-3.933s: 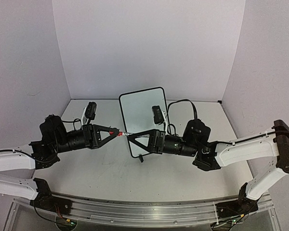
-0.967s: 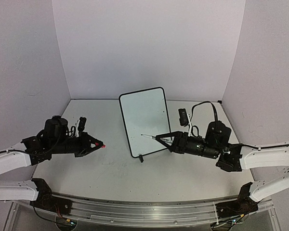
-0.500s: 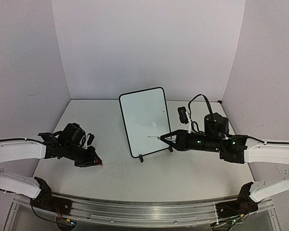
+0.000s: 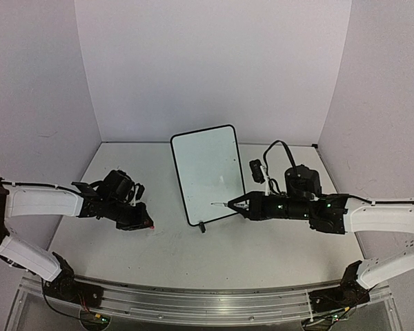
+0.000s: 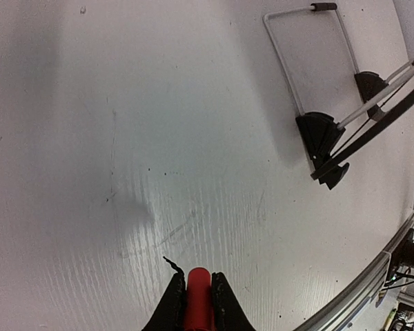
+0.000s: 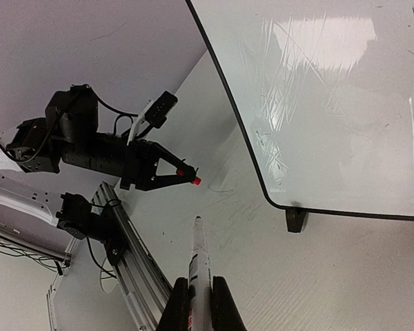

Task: Write a sentence on the whiteboard
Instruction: Place the pen cap at the center of the board, then hold the whiteboard at the center of the board.

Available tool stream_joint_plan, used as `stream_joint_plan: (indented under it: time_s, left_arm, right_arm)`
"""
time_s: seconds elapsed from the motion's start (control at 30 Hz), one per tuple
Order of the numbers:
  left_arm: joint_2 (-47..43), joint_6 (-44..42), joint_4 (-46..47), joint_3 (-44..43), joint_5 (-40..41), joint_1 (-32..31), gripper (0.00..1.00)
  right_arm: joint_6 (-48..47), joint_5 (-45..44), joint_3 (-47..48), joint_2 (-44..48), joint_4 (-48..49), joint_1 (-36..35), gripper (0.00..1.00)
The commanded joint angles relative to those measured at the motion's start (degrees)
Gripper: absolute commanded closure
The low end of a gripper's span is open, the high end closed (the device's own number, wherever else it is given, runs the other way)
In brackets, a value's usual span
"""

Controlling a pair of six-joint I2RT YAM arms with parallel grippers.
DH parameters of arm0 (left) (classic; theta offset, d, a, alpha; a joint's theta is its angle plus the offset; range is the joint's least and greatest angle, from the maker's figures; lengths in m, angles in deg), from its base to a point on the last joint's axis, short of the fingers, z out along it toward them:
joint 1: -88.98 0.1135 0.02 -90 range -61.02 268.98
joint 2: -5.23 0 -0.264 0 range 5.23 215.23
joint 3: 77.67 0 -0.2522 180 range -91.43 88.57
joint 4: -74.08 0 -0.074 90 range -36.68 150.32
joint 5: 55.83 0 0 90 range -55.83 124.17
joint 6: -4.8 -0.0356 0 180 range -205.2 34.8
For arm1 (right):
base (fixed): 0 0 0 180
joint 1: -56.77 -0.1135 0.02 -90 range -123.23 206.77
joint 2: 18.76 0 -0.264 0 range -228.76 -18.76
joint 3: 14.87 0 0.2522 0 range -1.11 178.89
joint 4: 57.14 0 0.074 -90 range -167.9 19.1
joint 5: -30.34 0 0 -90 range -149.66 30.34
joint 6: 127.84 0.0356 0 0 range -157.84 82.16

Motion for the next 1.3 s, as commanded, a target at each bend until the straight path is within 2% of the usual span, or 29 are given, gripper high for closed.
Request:
stream_joint_plan:
  time_s: [0.0, 0.1, 0.4, 0.6, 0.8, 0.93, 1.03, 1.13, 1.27]
  left_arm:
    - [4.78, -4.57, 3.54, -5.13, -0.27, 1.07, 0.86]
    - [7.18, -5.38, 3.00, -6.37, -0.53, 1.22, 0.82]
    - [6.73, -4.74, 3.25, -5.68, 1.28, 1.33, 0.38]
    - [3.11, -5.18, -0.82, -6.25, 4.96, 1.66, 0.19]
    - [1.27, -11.88, -10.58, -12.44, 2.00, 4.88, 0.14]
    - [-0.17, -17.23, -16.42, -18.30, -4.75, 9.91, 0.14]
    - [0.53, -21.91, -18.05, -24.01, -12.47, 13.08, 0.14]
    - [2.39, -27.70, -18.05, -29.26, -21.25, 13.63, 0.14]
    - [5.07, -32.64, -14.84, -32.96, -26.85, 13.64, 0.13]
  right_arm:
    - [-0.69, 0.15, 1.54, 0.00, 0.66, 0.09, 1.00]
    - [-0.50, 0.16, 1.24, 0.53, 0.66, 0.04, 1.00]
    - [-1.34, 0.43, 0.55, 2.24, -0.19, 0.05, 1.00]
    - [-3.52, 0.98, 2.47, 2.47, -3.10, 0.08, 1.00]
    - [-7.74, -0.26, 7.84, 0.05, -10.01, 0.05, 1.00]
    - [-11.37, 2.94, 11.85, -2.83, -10.85, 0.88, 1.00]
    - [-13.08, 8.03, 15.02, -5.90, -10.78, 4.19, 1.00]
    - [-15.54, 13.59, 18.83, -9.29, -10.77, 6.97, 1.00]
    - [-17.75, 19.36, 24.14, -14.15, -10.77, 9.82, 1.00]
